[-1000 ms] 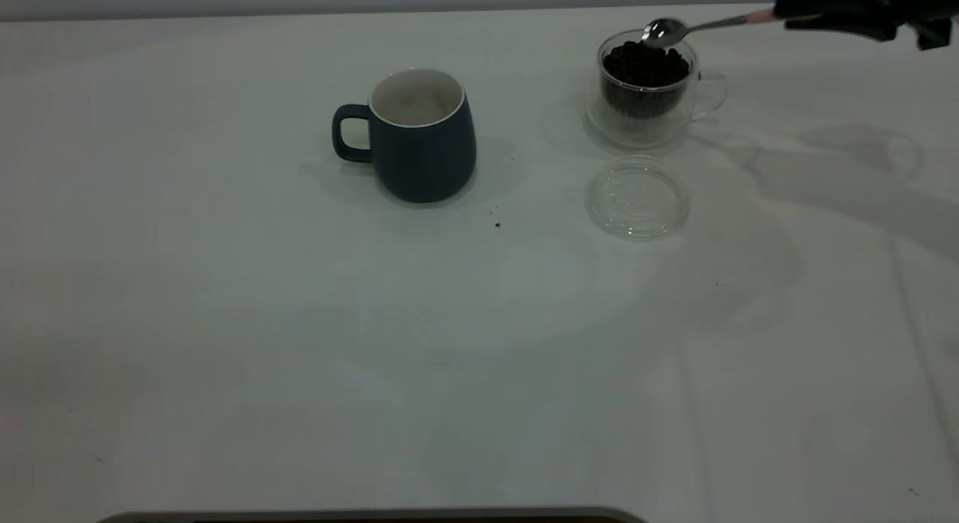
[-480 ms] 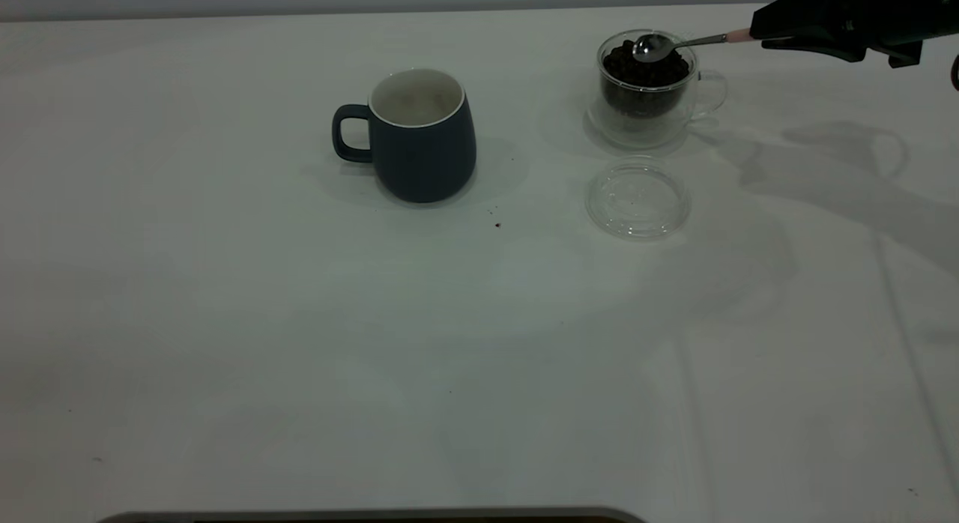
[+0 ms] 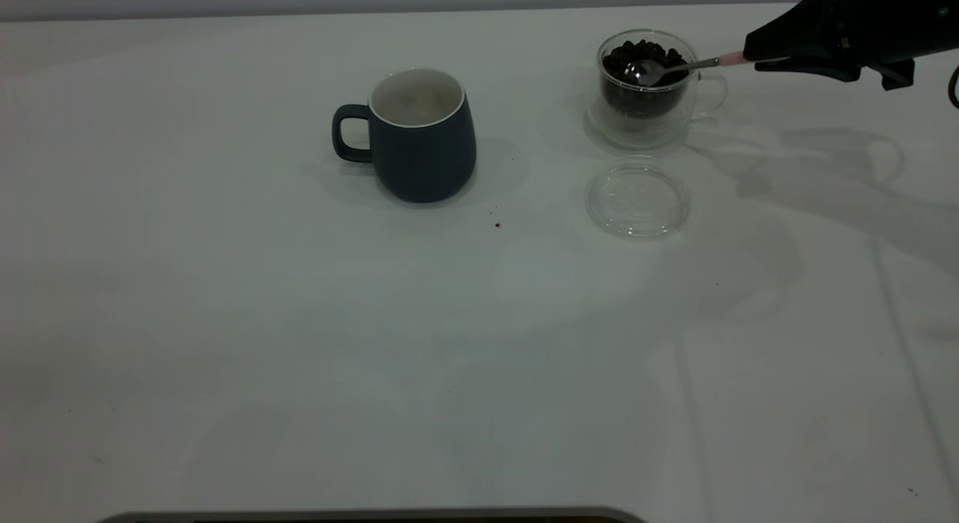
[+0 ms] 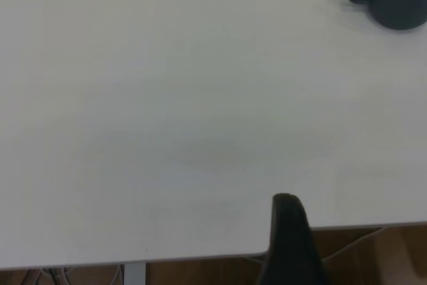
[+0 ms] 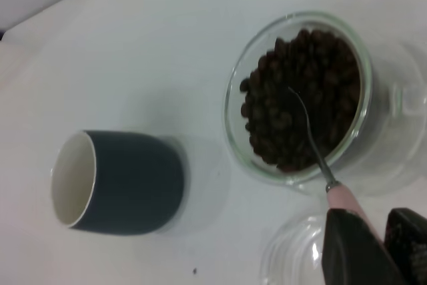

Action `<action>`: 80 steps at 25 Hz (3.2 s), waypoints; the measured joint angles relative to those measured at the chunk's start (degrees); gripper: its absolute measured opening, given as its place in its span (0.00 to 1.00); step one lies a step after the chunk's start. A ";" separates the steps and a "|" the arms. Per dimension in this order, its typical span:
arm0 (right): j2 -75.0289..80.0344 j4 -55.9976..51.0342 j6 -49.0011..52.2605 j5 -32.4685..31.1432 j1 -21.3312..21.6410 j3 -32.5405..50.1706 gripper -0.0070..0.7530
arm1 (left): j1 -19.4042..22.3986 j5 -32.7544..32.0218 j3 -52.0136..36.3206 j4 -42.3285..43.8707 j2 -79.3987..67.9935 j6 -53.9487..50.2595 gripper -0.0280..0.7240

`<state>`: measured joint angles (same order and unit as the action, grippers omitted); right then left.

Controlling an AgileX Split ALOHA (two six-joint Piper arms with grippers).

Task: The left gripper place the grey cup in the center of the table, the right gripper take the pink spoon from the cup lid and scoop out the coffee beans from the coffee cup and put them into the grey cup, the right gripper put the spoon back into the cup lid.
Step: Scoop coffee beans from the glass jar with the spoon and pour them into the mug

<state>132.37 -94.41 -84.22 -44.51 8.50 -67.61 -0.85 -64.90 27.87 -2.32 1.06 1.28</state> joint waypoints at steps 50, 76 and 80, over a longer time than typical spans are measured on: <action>3.96 -4.15 24.34 -9.12 3.45 0.00 0.15 | 0.00 0.00 0.00 0.00 0.00 -0.06 0.79; 6.86 -7.77 19.51 -20.39 -3.31 -0.09 0.15 | 0.00 -0.05 0.00 0.00 0.00 0.00 0.79; 6.86 -7.82 19.30 -20.46 -7.63 -0.09 0.15 | 0.00 -0.05 0.00 0.00 0.00 0.00 0.79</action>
<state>139.23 -102.22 -64.92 -64.97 0.87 -67.70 -0.85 -64.96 27.87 -2.32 1.06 1.28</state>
